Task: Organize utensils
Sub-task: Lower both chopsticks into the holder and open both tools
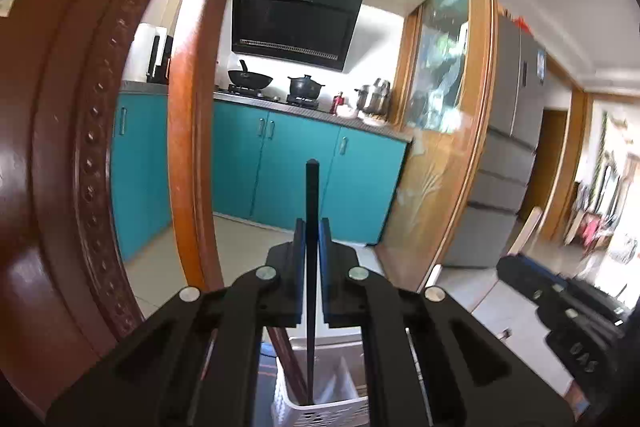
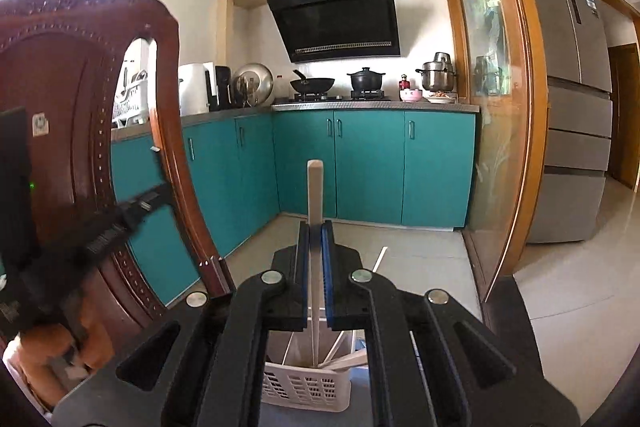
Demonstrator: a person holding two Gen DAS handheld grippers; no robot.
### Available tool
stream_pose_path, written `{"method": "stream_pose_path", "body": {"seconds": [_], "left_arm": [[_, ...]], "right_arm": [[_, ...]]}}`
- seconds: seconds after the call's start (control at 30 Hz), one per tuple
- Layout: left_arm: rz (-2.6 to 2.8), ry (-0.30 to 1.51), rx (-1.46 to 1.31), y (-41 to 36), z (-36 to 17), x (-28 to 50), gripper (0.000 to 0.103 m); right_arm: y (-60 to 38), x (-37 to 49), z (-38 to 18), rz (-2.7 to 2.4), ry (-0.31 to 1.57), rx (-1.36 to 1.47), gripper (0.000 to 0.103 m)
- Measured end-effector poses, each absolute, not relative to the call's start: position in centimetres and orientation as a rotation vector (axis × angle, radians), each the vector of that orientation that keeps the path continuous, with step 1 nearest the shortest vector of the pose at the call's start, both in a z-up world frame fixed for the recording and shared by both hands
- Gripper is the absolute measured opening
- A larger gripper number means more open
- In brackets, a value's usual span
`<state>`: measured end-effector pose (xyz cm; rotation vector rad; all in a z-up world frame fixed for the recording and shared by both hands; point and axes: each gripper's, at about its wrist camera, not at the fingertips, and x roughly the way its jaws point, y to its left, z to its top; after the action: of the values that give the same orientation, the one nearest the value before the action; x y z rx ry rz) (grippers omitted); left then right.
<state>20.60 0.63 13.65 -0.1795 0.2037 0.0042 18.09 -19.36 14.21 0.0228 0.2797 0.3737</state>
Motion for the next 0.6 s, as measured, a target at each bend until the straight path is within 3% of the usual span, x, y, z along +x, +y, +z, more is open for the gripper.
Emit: {"method": "stream_pose_path", "body": {"seconds": [0.23,0.33,0.4,0.53,0.6], "left_arm": [[0.015,0.240,-0.108,-1.2,12.6,21.0,0.008],[0.029,0.232,-0.071,-1.8,12.6,20.5,0.015],[0.029,0.221,-0.067,-1.9,12.7,20.1,0.028],[0.026,0.210,-0.050,-2.1,12.8,19.1,0.031],[0.030,0.199,-0.042,-2.2,13.0,18.8,0.038]], "right_arm": [[-18.8,18.5,13.2,0.373,0.326,0.015,0.007],[-19.0,18.6,13.1,0.380,0.335,0.030,0.009],[-19.2,18.3,13.3,0.380,0.331,0.040,0.016],[-19.5,17.7,13.9,0.385,0.307,0.058,0.026],[-19.7,17.4,14.2,0.387,0.295,0.070,0.034]]}}
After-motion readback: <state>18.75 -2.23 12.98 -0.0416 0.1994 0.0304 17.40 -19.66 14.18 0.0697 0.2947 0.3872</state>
